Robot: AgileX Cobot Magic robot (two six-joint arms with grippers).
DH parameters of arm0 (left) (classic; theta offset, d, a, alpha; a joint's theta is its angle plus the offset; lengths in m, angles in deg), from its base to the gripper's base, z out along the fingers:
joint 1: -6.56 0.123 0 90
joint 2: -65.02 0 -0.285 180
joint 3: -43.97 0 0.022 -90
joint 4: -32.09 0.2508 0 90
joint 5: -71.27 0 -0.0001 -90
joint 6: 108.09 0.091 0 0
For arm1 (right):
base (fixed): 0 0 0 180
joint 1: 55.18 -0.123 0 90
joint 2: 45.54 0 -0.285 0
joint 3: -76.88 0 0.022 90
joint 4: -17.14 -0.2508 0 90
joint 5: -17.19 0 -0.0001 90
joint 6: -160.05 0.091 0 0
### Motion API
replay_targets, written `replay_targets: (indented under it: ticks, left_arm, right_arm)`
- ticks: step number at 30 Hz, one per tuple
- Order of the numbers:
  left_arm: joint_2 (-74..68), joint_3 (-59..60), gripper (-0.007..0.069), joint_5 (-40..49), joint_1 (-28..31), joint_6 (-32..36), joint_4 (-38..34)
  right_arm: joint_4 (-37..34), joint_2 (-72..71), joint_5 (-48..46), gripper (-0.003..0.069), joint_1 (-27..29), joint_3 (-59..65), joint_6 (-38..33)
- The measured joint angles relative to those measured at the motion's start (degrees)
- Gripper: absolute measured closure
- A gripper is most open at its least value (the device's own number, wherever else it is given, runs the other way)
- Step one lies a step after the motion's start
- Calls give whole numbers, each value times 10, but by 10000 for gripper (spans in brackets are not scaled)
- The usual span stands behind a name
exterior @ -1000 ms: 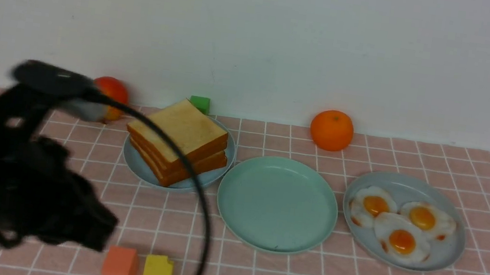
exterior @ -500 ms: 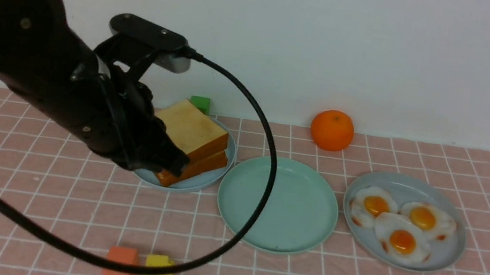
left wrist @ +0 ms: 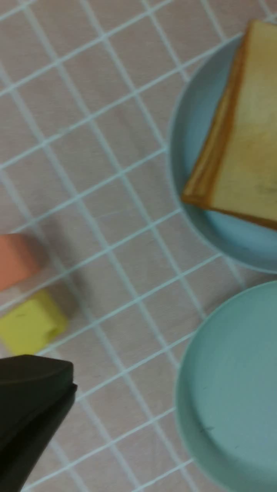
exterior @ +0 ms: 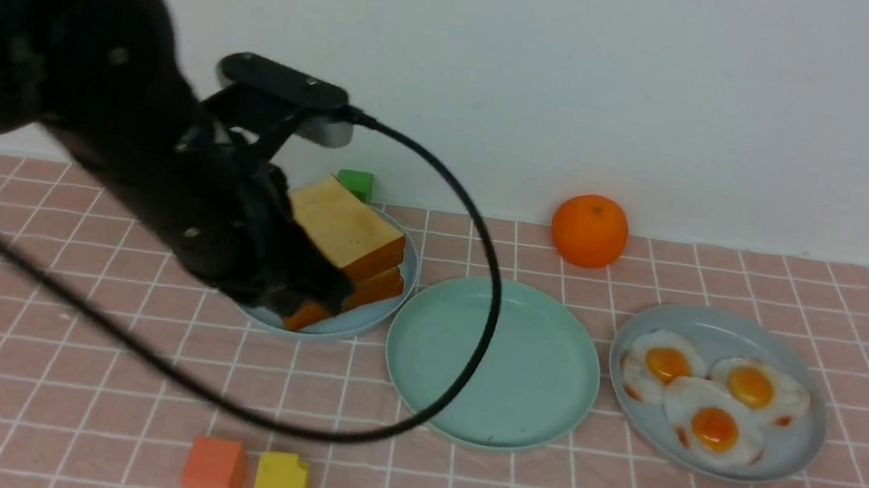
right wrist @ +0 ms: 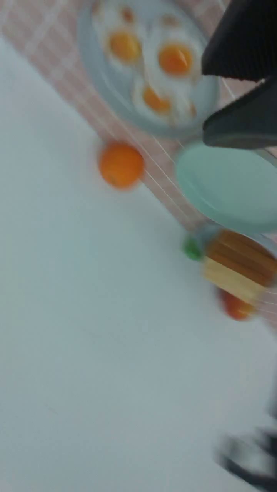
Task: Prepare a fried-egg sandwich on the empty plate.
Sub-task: Use the left arm to grab a slice of bread
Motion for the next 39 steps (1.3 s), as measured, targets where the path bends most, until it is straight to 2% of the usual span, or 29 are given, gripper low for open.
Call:
replay_targets:
  ticks: [3, 6, 9, 10, 12, 13, 15, 19, 21, 31, 39]
  left_arm:
    - [-51, -55, 612, 0, -1, -1, 25]
    - [-110, -113, 612, 0, -1, -12, 71]
    - [-146, -139, 608, -1, -1, -15, 99]
    - [-173, -157, 586, -3, -1, -16, 117]
    - [-195, -173, 555, -7, -1, -19, 133]
    - [-217, -190, 497, -16, -1, -28, 152]
    - [-239, -205, 431, -25, -1, -37, 170]
    - [-267, -211, 309, -42, -1, -43, 195]
    - [-277, -211, 274, -53, -1, -45, 207]
    - [-303, -213, 254, -93, -2, -45, 245]
    - [-296, -213, 281, -91, -12, -45, 251]
  right_arm:
    - [40, 72, -146, 527, -8, -131, -63]
    - [116, 177, -340, 620, -10, -285, -107]
    - [168, 230, -430, 652, -16, -354, -115]
    - [192, 256, -458, 655, -28, -385, -117]
    - [208, 276, -466, 655, -45, -407, -118]
    - [216, 289, -465, 655, -63, -417, -120]
    - [218, 298, -463, 654, -81, -419, -122]
    - [227, 306, -464, 653, -93, -419, -127]
    - [235, 306, -464, 651, -95, -419, -129]
    - [241, 306, -464, 646, -95, -419, -135]
    - [242, 306, -464, 641, -95, -419, -137]
